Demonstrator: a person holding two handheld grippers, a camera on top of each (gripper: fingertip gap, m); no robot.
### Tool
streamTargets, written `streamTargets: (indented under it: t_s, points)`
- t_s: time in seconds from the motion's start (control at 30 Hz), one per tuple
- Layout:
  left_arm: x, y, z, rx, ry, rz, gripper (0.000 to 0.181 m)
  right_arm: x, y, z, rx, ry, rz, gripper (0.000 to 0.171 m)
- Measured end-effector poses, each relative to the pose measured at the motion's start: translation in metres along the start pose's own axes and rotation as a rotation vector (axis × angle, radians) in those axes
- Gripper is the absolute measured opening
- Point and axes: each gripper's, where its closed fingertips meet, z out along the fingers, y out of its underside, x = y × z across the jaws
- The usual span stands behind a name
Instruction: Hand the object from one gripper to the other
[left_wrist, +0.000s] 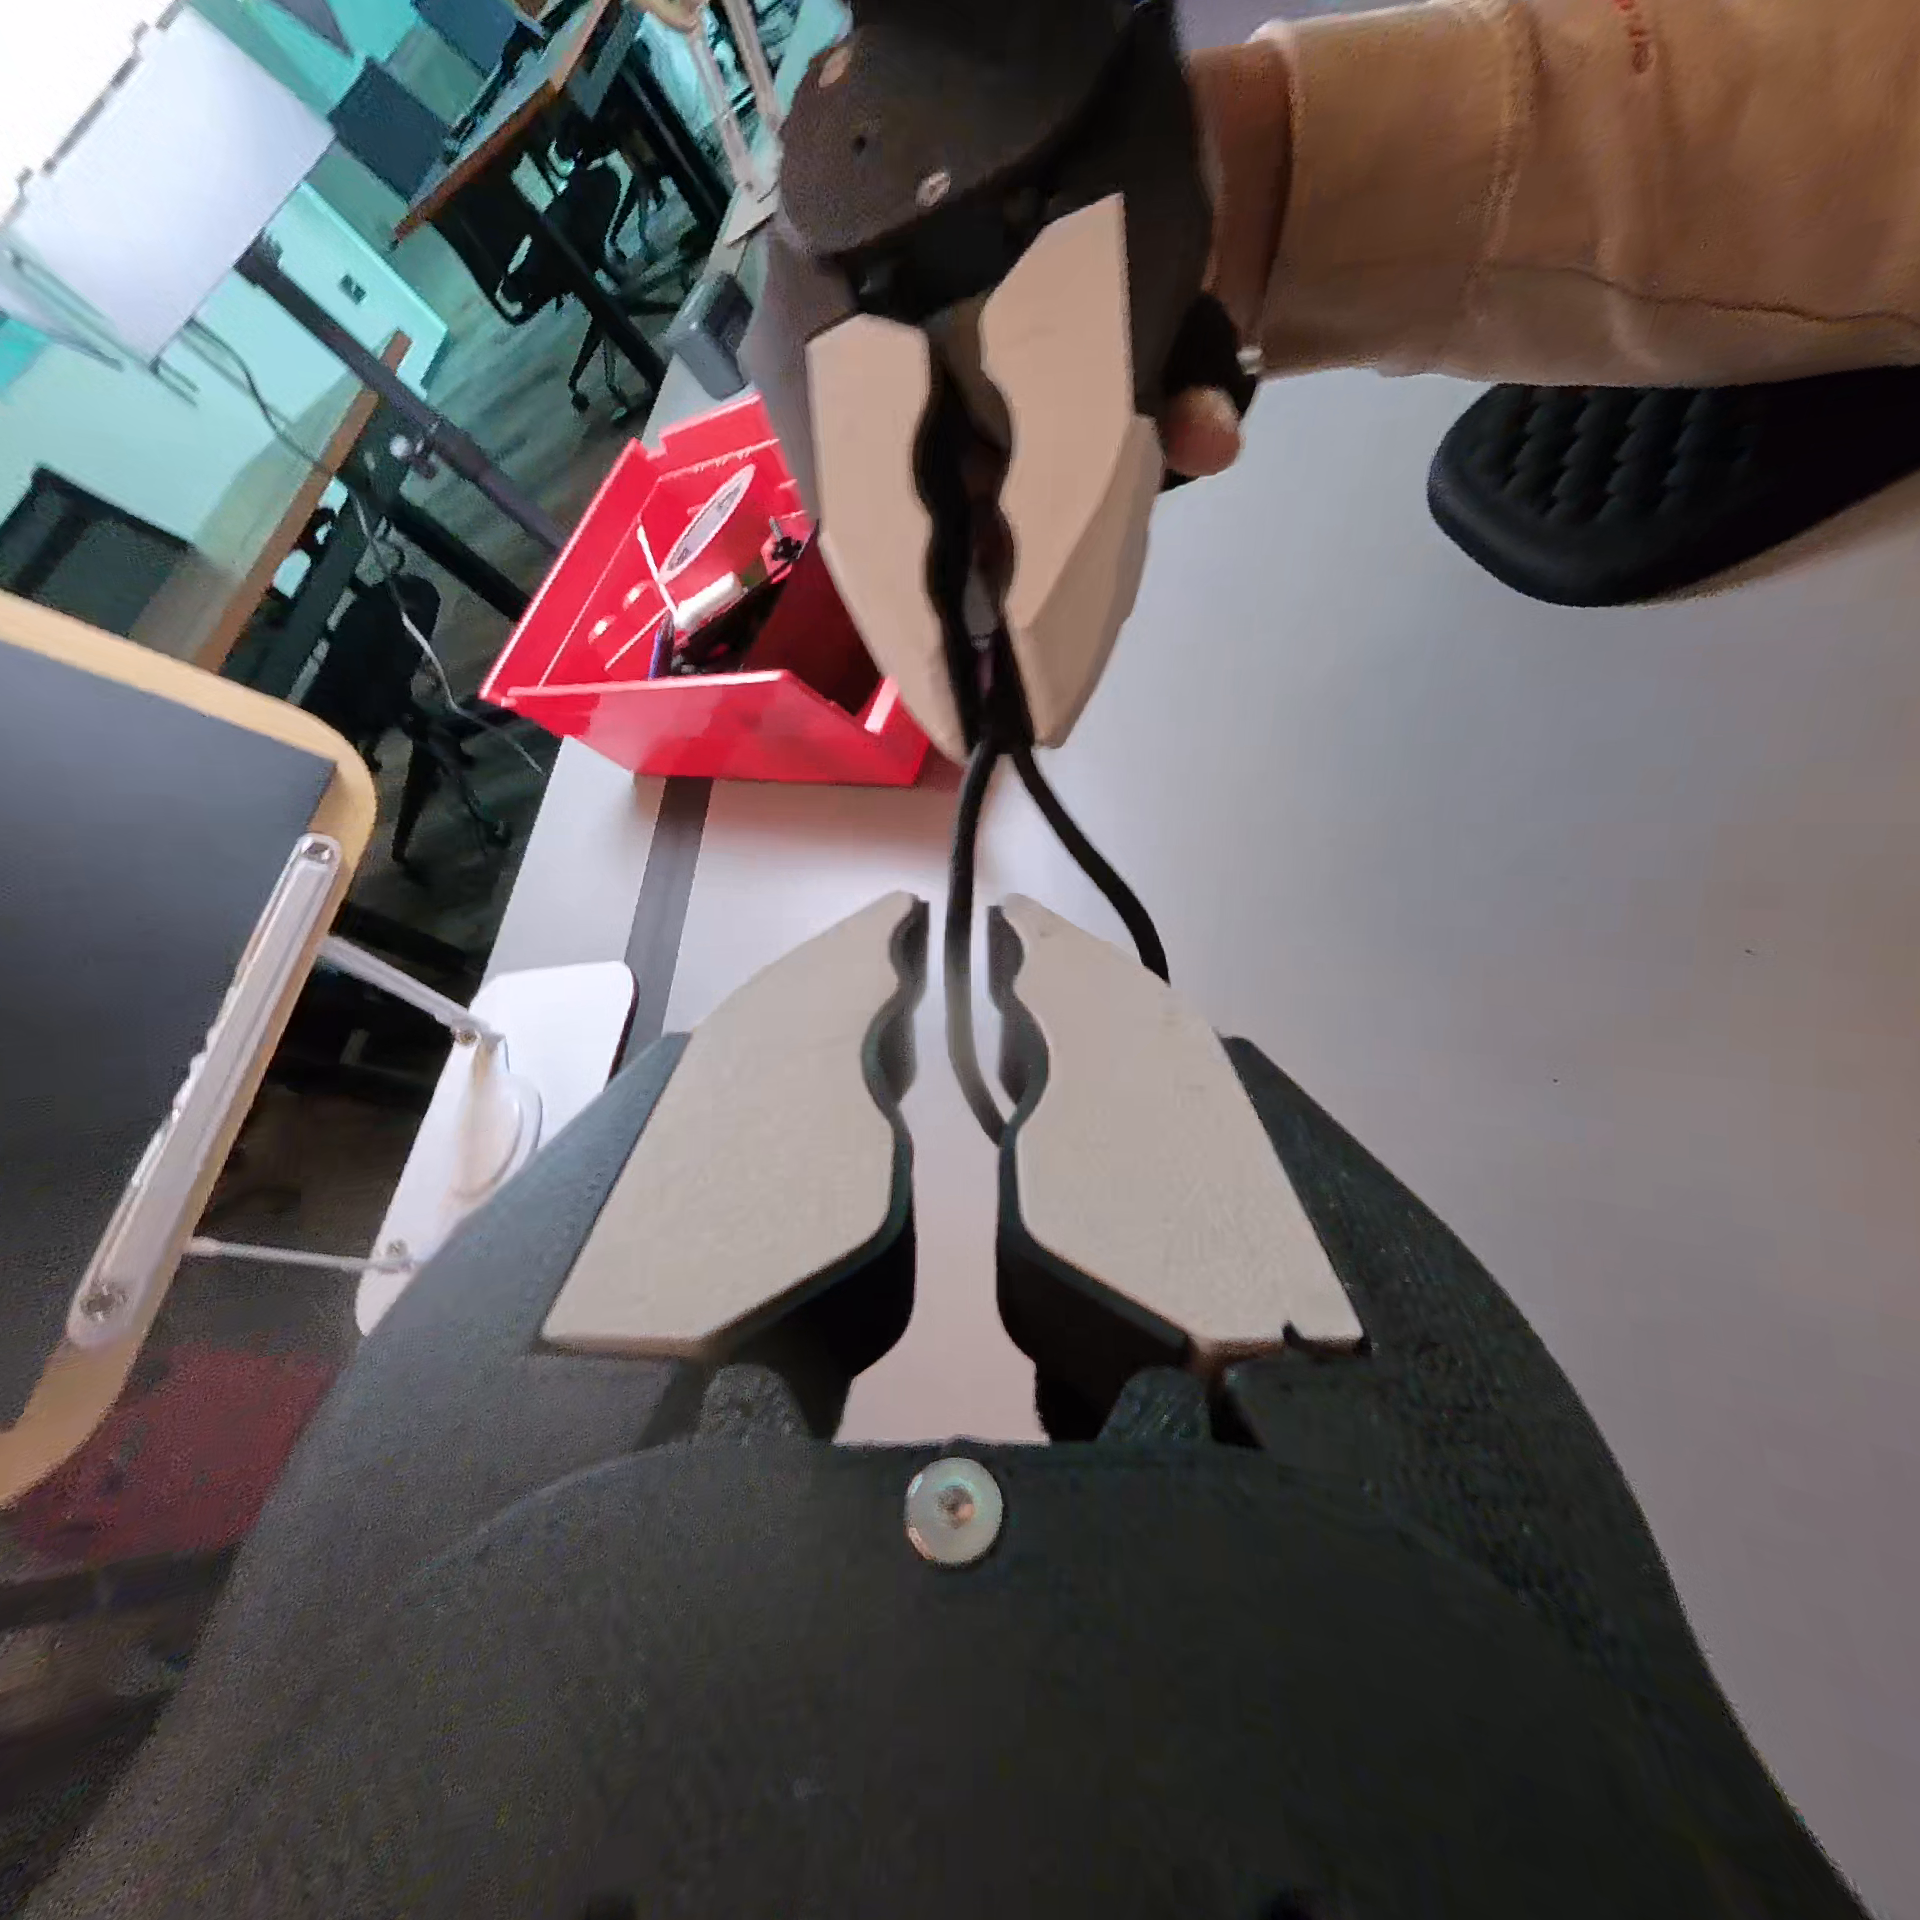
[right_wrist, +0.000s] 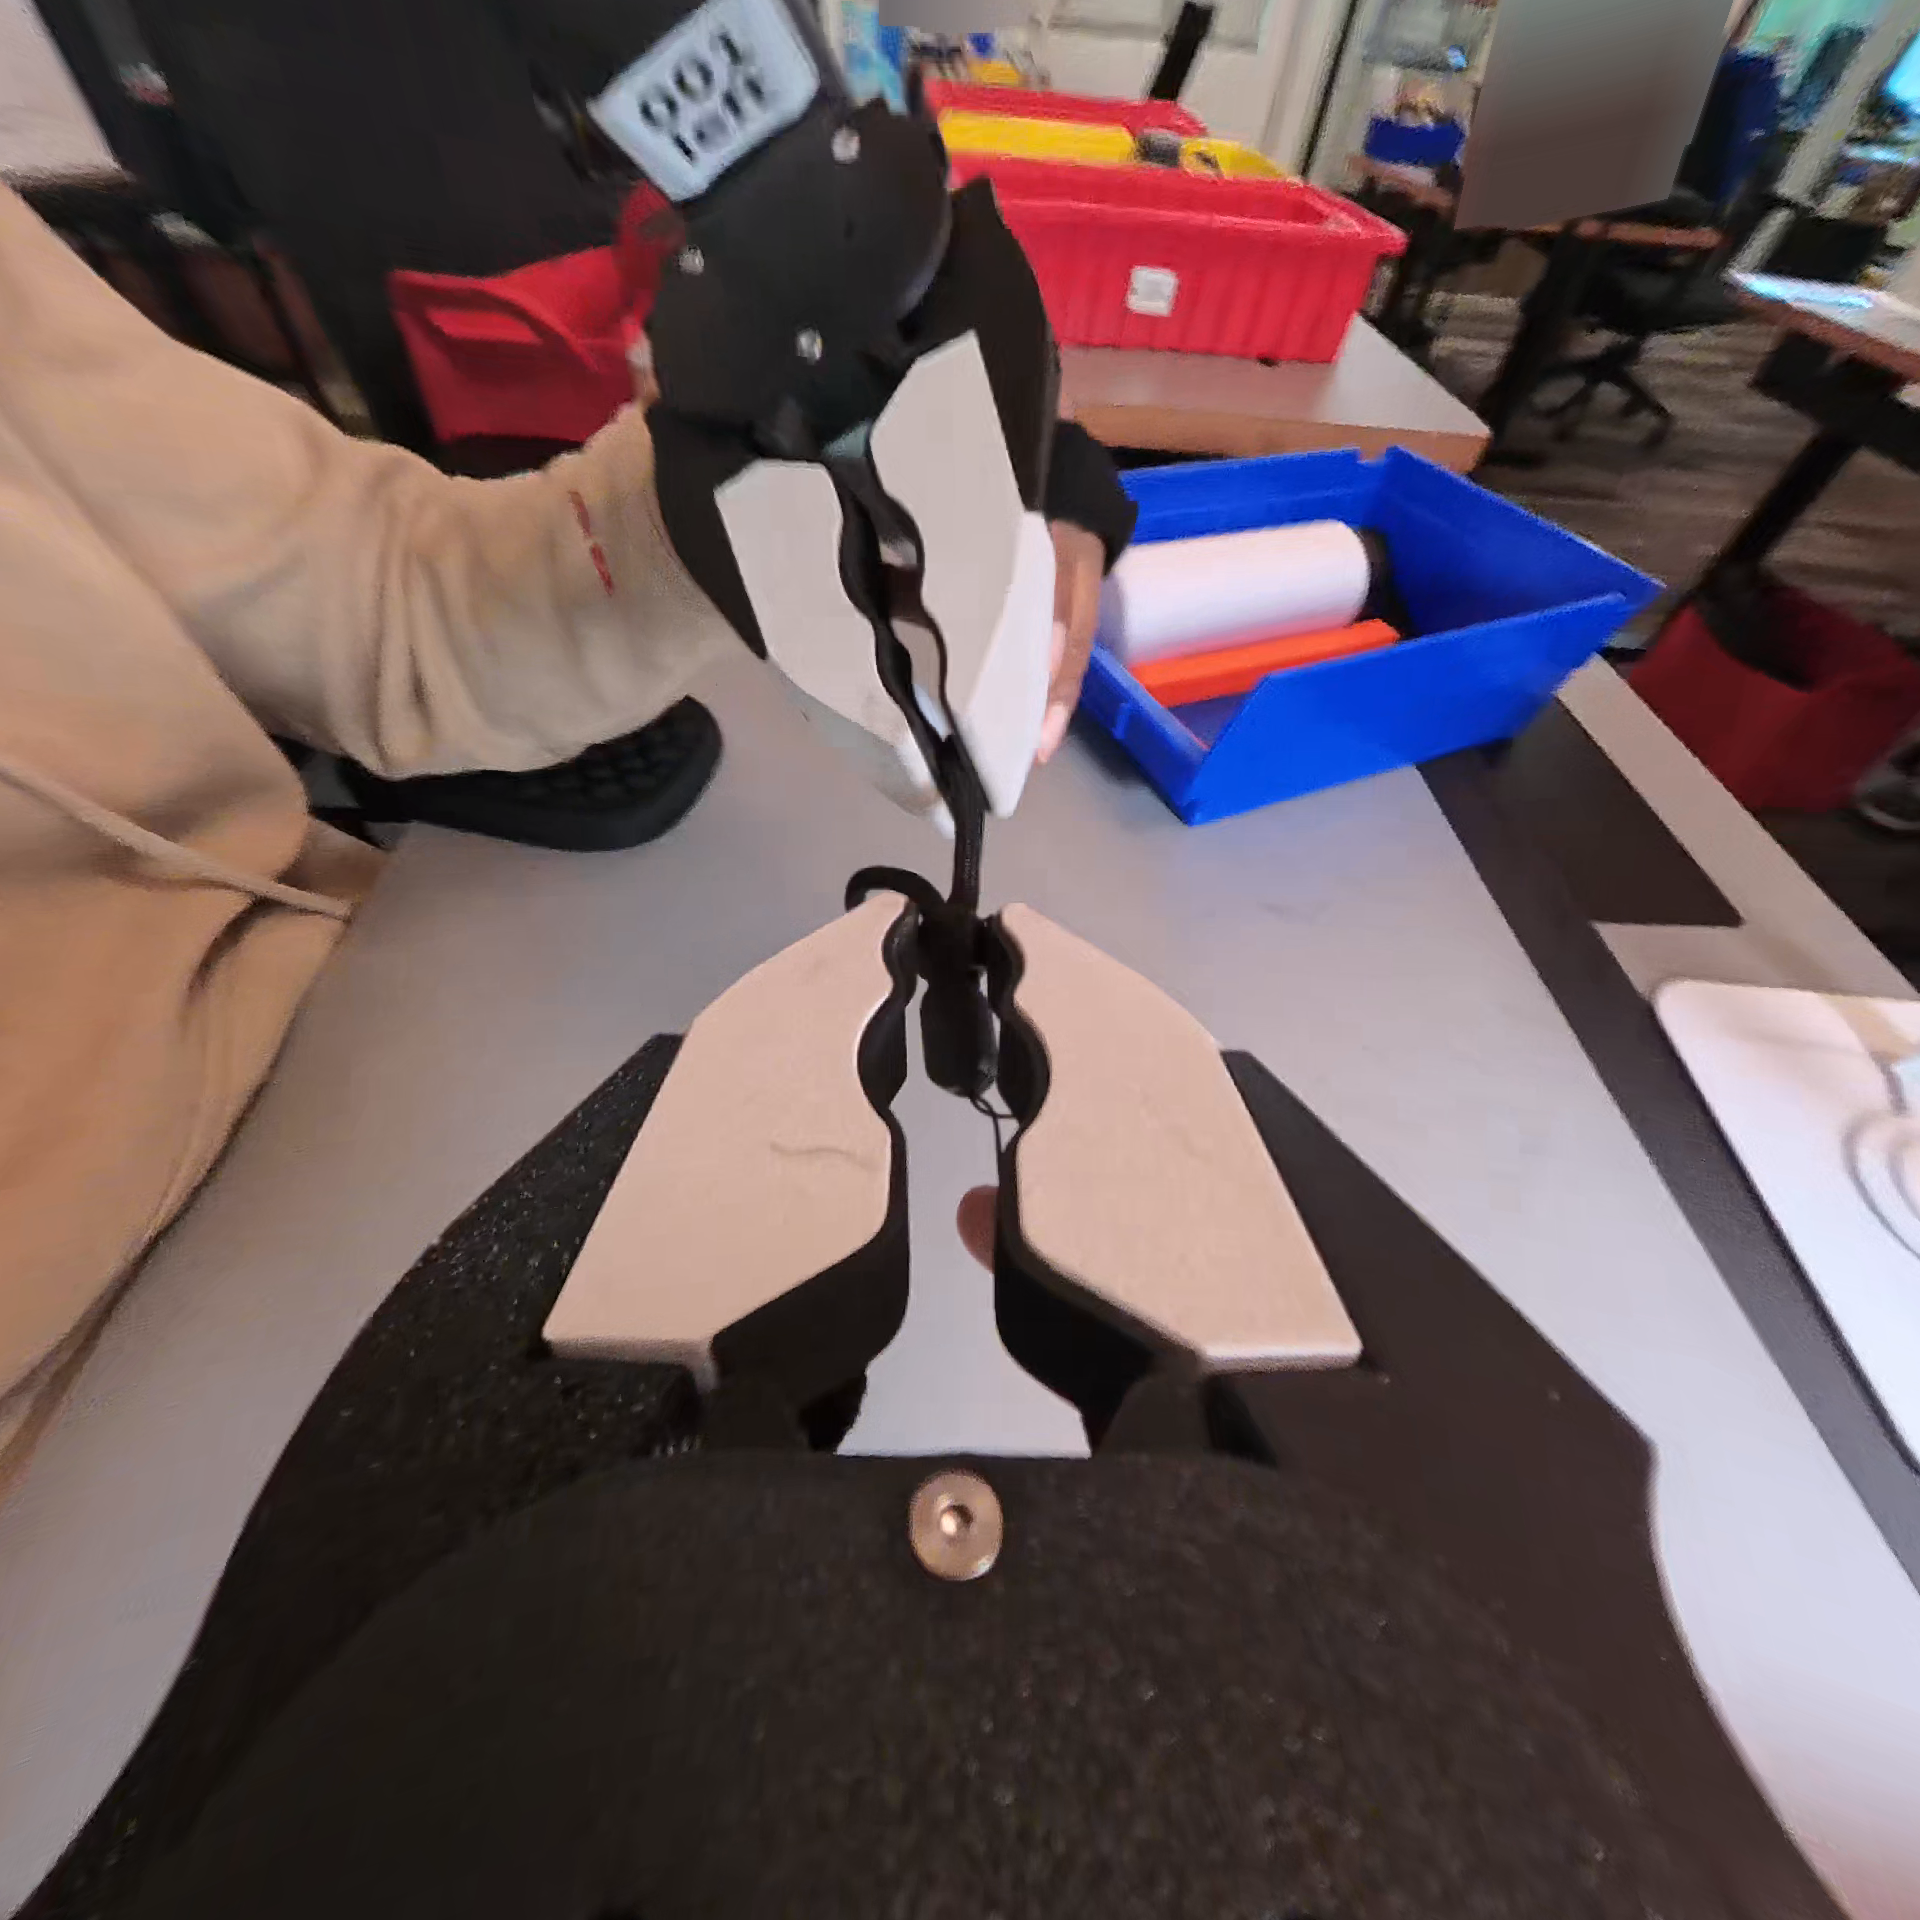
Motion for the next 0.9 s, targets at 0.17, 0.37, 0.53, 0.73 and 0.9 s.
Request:
streamTargets:
  t_s: [0.17,0.37,0.53,0.73,0.9]
  points:
    - [0.009,0.002,0.004,-0.029,0.074,-0.096,0.03,0.0,0.018,0.003,-0.221,0.101,-0.129,0.011]
    - [0.025,0.013,0.017,-0.079,0.158,-0.082,0.004,-0.011,0.022,0.023,-0.356,0.159,-0.325,0.012]
    - [-0.006,-0.006,-0.001,0.084,0.04,-0.15,0.004,0.004,-0.035,-0.01,-0.041,0.275,-0.276,0.026]
    - [-0.022,-0.026,-0.012,0.219,-0.048,-0.174,0.004,0.021,-0.04,-0.024,0.071,0.28,-0.119,0.048]
    - [-0.017,-0.026,-0.001,0.206,-0.042,-0.164,0.004,0.008,-0.047,0.001,0.132,0.227,-0.142,0.011]
